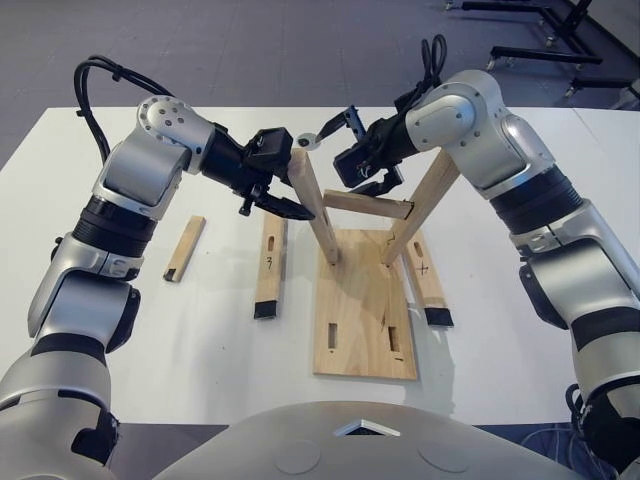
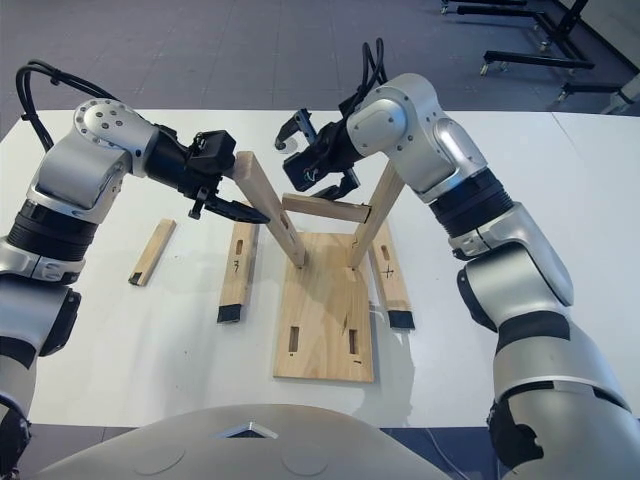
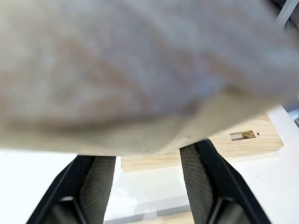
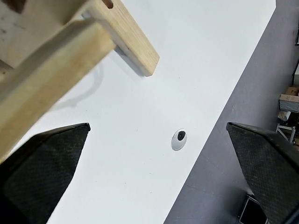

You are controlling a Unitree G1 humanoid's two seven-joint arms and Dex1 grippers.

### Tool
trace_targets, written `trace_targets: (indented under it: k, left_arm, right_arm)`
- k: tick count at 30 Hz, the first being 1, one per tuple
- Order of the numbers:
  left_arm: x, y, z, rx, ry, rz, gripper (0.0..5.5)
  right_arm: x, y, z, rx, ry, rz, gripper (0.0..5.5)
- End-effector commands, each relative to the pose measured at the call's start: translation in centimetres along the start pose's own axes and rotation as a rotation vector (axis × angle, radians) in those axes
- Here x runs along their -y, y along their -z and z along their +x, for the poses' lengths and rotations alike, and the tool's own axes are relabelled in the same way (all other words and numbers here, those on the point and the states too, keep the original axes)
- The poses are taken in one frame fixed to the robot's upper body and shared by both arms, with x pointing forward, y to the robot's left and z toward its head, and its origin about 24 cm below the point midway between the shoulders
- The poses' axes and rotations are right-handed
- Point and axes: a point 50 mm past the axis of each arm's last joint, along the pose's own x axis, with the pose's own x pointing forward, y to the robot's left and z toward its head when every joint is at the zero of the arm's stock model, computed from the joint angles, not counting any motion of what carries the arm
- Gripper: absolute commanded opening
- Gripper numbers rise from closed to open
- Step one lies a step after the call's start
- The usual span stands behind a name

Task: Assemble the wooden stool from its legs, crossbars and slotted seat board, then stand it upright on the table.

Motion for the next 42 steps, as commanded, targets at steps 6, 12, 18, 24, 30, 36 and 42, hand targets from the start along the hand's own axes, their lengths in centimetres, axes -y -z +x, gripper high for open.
trace_targets:
  k: [6, 12, 18, 24, 30, 36, 42]
  left_arm:
    - [1.4, 4.0, 1.2, -0.122, 0.061, -0.134, 2.02]
    - [1.5, 4.0, 1.3, -0.121, 0.064, -0.133, 2.02]
    - [1.5, 3.9, 1.3, -0.121, 0.062, -0.126, 2.02]
    - [1.5, 4.3, 1.0, -0.1, 0.031, -0.163, 2.02]
    - [1.8, 5.2, 0.5, -0.08, -0.005, -0.202, 2.02]
    - [1.8, 5.6, 0.5, -0.086, -0.02, -0.211, 2.02]
    - [1.9, 5.9, 0.6, -0.084, -0.032, -0.224, 2.02]
  right_arm:
    - [-3.3, 0.5, -0.5, 0.053, -0.035, 0.128, 5.4]
    - [-3.9, -0.3, -0.5, 0.09, 0.003, 0.155, 5.4]
    - [-4.4, -0.6, -0.6, 0.094, 0.013, 0.17, 5.4]
    - [-5.1, -0.5, -1.2, 0.087, 0.023, 0.198, 5.4]
    - [-5.6, -0.6, -1.4, 0.091, 0.046, 0.218, 5.4]
    - [-5.9, -0.8, -1.5, 0.102, 0.064, 0.227, 5.4]
    - [-5.9, -1.1, -1.4, 0.116, 0.057, 0.214, 5.4]
